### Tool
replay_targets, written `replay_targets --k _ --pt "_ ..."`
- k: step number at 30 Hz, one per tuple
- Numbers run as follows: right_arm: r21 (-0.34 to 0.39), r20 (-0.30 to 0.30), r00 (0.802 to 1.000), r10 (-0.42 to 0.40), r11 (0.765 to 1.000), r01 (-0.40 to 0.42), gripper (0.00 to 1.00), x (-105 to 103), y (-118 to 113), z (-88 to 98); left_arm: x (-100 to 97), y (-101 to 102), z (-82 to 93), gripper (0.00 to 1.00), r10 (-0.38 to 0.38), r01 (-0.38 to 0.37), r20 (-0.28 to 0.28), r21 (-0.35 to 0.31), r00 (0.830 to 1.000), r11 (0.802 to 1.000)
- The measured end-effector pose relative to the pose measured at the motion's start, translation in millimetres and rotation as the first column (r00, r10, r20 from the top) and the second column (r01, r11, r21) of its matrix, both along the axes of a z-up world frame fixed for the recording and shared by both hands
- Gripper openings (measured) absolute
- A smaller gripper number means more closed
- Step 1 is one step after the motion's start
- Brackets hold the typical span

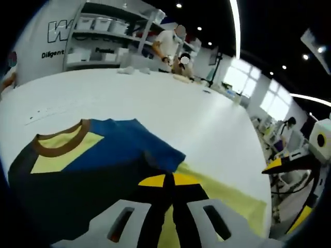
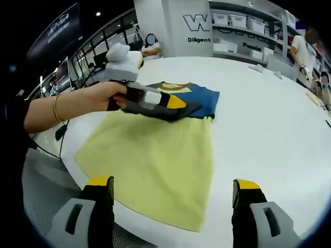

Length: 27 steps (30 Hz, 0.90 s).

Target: Fold the garment on the visible template until the final outline fits inside the template.

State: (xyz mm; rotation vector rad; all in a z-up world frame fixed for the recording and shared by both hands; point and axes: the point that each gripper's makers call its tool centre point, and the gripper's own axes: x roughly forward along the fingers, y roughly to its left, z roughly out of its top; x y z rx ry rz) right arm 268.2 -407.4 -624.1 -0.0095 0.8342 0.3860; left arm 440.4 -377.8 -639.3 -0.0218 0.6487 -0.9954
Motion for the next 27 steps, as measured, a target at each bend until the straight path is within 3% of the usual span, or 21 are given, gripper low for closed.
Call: replay_targets --k 9,12,14,16,24,27 --pt "0.001 -0.012 1.000 -0.001 1.000 0.001 0.94 -3.1 -0.4 -3.6 -16.6 -17.4 -7.0 0.00 -0.067 0.067 0.010 0.014 0.998 0.998" --pt "-0.001 -0.014 1.000 -0.001 1.000 0.001 0.94 -2.5 -1.0 -4.5 -20.0 -20.7 -5.3 0.04 -0.086 0.086 0.000 -0.010 0.996 0.996" --pt "0.000 -0.014 1.000 0.000 1.000 0.000 0.94 -1.4 -0.6 -4.3 -20.8 -20.4 -2.3 0.12 -0.088 0.088 -0.002 -0.020 0.996 0.996" --pt "0.002 -0.013 1.000 0.002 1.000 -0.002 0.94 -0.3 0.3 -4.0 -14.9 -17.4 2.2 0.24 -0.074 0.074 0.040 -0.006 0.996 0.997" --pt "0.011 -0.006 1.000 0.004 1.000 -0.004 0.94 1.9 3.1 -2.5 -2.6 -5.9 18.0 0.64 -0.016 0.015 0.095 0.009 0.995 1.000" --pt "0.018 -0.006 1.000 0.006 1.000 -0.006 0.95 1.7 4.9 -2.5 0.6 2.0 21.3 0.74 0.003 -0.006 0.104 0.023 0.995 1.000"
